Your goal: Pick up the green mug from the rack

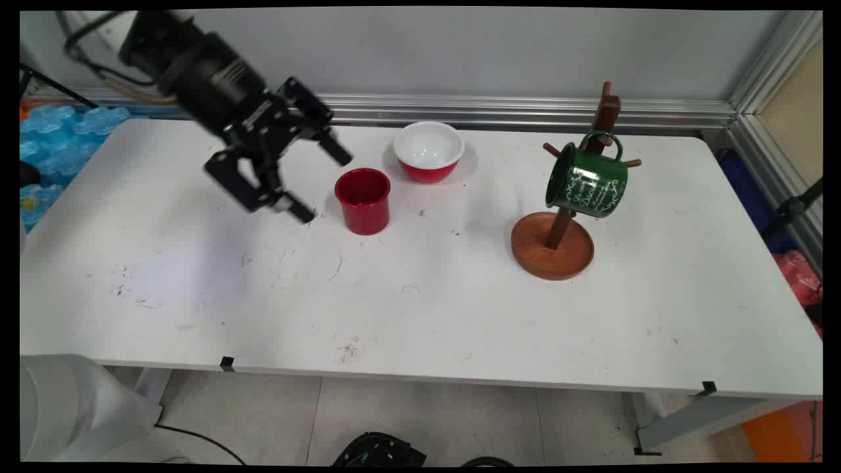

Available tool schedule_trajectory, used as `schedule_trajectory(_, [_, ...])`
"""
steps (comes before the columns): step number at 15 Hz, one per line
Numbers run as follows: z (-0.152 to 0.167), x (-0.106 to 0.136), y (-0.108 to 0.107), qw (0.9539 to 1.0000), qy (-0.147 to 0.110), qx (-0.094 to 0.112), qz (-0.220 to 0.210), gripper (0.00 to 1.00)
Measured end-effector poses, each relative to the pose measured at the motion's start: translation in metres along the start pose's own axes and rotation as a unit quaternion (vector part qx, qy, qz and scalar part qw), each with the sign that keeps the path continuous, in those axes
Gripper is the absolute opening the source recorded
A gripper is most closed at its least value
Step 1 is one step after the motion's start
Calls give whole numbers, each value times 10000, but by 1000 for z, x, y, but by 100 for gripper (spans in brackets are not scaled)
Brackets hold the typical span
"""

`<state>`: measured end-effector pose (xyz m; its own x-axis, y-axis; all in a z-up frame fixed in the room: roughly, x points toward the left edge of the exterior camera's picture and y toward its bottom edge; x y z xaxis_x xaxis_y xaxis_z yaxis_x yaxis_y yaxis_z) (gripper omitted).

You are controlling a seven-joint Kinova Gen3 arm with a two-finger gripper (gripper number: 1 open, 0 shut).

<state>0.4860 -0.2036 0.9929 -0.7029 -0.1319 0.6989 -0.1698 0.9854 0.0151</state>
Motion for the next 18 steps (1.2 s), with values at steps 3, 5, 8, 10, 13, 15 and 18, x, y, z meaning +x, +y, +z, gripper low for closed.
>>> schedule_trajectory(3, [8, 17, -6, 9981, 358, 123, -494, 100])
schedule_trajectory(5, [18, 28, -9, 9948, 555, 226, -818, 100])
schedule_trajectory(8, [35, 42, -12, 9888, 766, 397, -1217, 100])
schedule_trajectory(10, [49, 51, -16, 9834, 892, 548, -1483, 100])
schedule_trajectory(13, [68, 61, -20, 9753, 1031, 736, -1807, 100])
schedule_trajectory(15, [84, 66, -23, 9692, 1114, 859, -2023, 100])
schedule_trajectory(18, [108, 73, -30, 9597, 1233, 1005, -2316, 100])
